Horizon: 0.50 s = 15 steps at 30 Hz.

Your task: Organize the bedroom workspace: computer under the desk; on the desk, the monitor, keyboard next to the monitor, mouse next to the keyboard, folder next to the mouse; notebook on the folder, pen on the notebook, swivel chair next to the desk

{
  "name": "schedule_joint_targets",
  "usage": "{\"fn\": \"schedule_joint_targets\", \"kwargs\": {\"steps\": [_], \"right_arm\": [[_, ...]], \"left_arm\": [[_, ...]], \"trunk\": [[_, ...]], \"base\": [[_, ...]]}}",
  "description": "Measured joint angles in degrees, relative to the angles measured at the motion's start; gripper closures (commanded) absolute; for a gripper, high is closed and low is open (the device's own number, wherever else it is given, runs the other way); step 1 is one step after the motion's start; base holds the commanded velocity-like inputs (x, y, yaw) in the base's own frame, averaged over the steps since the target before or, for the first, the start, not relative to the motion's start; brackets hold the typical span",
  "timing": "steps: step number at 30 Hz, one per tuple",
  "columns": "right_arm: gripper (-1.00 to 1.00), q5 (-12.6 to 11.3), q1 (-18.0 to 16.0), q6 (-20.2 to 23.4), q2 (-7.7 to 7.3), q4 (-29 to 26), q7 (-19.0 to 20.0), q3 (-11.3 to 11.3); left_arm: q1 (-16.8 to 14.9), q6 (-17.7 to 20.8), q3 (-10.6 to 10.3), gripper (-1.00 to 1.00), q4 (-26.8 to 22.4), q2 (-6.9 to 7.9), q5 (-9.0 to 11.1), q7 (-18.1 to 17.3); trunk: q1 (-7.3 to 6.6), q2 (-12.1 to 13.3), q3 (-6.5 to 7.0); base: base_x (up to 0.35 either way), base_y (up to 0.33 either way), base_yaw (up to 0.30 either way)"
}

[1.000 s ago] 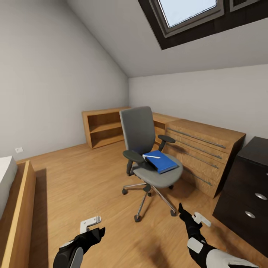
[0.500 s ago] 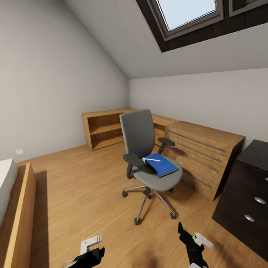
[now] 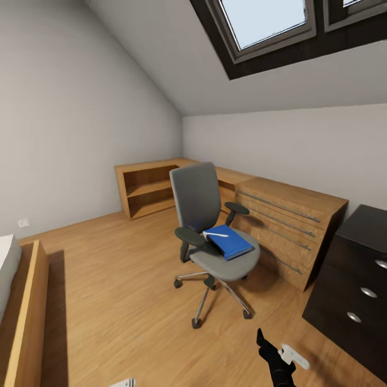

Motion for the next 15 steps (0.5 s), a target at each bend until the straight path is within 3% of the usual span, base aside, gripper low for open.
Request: {"fn": "schedule_joint_targets", "kwargs": {"steps": [9,15], "right_arm": [[-1.0,0.01,0.03,0.01,0.2,0.0,0.0,0.07],[-1.0,0.0,0.16,0.22,0.35,0.07,0.0,0.07]], "left_arm": [[0.0,-0.96,0.06,-1.0,0.34,0.27,0.09,0.13],[-0.01,-6.47,0.14,-1.0,1.09,0.27,0.26,0.34]], "trunk": [[-1.98,3.61,1.62],[-3.3,6.02,2.69]], "base": [[0.0,0.0,-0.24],[0.0,0.0,-0.258]]}}
